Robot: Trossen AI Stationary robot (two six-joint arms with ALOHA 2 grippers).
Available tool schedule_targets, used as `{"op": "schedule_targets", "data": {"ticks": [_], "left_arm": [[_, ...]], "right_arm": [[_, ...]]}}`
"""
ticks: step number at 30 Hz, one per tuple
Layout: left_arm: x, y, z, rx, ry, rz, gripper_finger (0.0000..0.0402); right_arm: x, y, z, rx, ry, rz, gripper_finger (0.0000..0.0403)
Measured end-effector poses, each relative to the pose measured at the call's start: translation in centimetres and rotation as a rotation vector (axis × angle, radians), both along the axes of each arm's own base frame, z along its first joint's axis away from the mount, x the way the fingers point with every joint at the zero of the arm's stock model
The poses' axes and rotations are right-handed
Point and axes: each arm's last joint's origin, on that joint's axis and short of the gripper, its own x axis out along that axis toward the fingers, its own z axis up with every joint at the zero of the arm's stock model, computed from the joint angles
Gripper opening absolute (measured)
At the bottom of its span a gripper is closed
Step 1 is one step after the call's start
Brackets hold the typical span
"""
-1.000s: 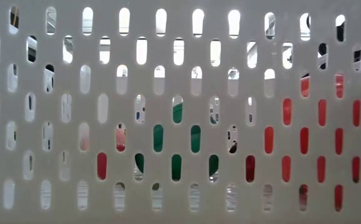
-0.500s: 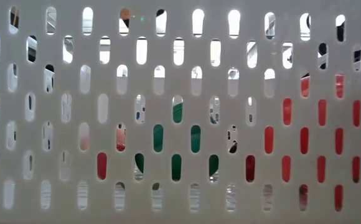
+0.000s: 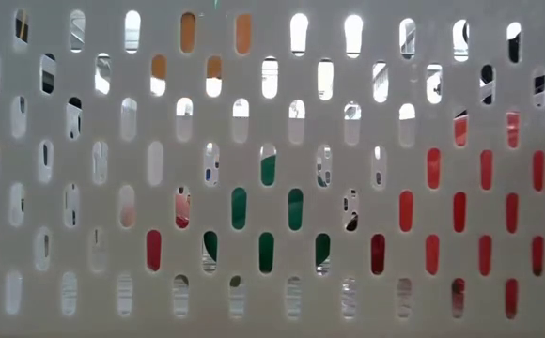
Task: Pick and placing Produce into tupperware
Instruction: Put the yellow pumpkin into the white bin
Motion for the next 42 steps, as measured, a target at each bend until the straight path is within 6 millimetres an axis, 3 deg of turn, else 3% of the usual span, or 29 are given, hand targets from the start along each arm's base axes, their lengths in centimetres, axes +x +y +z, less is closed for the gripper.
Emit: {"op": "schedule_targets", "data": {"ticks": [10,42], "left_arm": [[1.0,-0.4,-2.2,-0.016,0.034,-0.013,0.0198],[0.7,-1.6,-2.2,0.046,0.001,-0.063,0.0198]], "right_arm": [[0.0,0.0,0.0,0.0,0.0,0.0,0.0],[0.0,0.0,0.0,0.0,0.001,0.001,0.0]]}}
